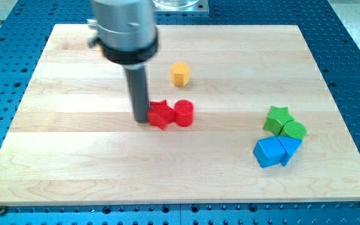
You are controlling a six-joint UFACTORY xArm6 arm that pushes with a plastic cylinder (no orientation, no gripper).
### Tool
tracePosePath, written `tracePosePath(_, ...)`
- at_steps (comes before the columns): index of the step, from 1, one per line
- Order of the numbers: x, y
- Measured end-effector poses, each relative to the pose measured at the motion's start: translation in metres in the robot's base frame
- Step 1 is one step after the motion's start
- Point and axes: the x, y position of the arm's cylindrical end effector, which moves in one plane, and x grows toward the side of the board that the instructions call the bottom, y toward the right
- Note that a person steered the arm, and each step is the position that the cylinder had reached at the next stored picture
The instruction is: Push the red star into the blue cube
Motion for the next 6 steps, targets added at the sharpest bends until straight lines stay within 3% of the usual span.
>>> tracePosePath(1, -0.003, 0.059)
tracePosePath(2, -0.035, 0.069)
tracePosePath(3, 0.005, 0.085)
tracePosePath(4, 0.075, 0.113)
tracePosePath(5, 0.091, 0.162)
tracePosePath(6, 0.084, 0.147)
